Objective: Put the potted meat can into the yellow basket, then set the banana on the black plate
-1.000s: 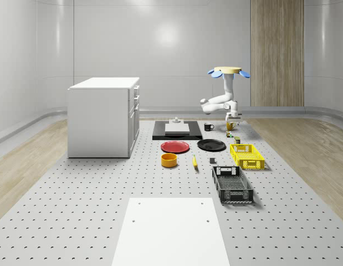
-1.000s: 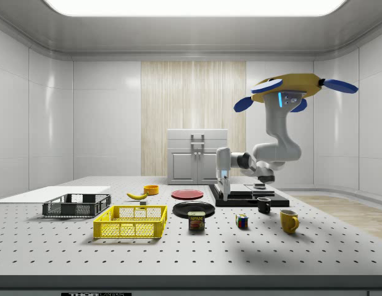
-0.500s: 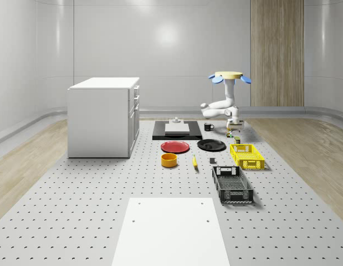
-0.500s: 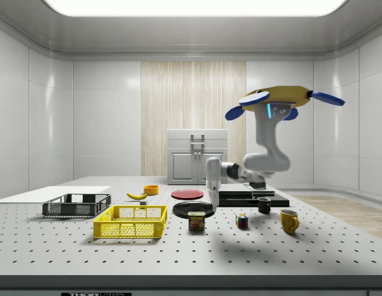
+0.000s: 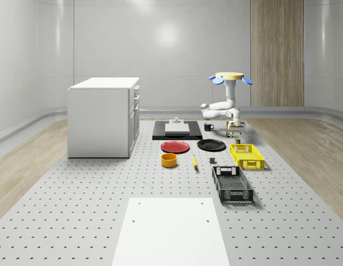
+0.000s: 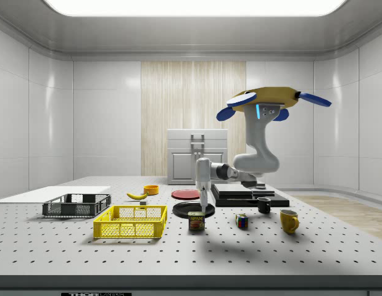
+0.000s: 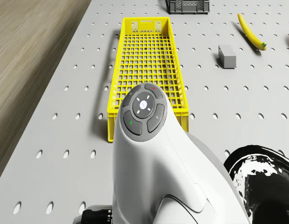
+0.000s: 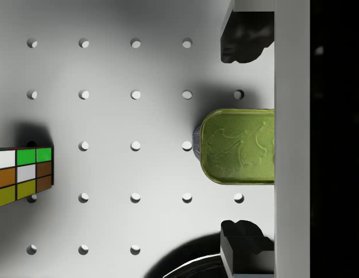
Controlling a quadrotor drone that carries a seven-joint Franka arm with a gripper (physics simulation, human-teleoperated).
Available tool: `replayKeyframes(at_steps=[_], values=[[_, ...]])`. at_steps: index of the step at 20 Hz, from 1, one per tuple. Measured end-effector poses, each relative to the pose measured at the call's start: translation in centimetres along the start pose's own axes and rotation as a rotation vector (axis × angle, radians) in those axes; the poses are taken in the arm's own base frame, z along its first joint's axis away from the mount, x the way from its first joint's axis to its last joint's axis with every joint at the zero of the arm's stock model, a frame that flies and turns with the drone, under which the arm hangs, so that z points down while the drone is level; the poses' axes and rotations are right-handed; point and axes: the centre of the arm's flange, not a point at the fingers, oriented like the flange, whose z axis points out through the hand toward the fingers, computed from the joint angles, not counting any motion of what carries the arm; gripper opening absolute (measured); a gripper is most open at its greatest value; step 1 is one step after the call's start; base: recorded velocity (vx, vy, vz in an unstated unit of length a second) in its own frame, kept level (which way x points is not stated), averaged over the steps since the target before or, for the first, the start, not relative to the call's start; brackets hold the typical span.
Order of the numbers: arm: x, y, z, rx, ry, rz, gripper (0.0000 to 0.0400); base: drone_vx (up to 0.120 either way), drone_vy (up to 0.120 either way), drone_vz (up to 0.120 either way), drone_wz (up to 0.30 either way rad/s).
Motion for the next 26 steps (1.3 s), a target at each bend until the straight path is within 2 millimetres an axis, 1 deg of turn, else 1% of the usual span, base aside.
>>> replayKeyframes(at_steps=[7,8,11,20,26], values=[[0.0,0.0,0.0,0.000,0.000,0.000,0.0400,0.120,0.000,0.000,0.000],[0.0,0.0,0.0,0.000,0.000,0.000,0.0400,0.040,0.000,0.000,0.000],[0.0,0.0,0.3,0.000,0.000,0.000,0.0400,0.000,0.000,0.000,0.000],[0.0,0.0,3.0,0.000,0.000,0.000,0.0400,0.000,0.000,0.000,0.000],[-0.6,0.7,4.0,0.000,0.000,0.001,0.0400,0.000,0.000,0.000,0.000]])
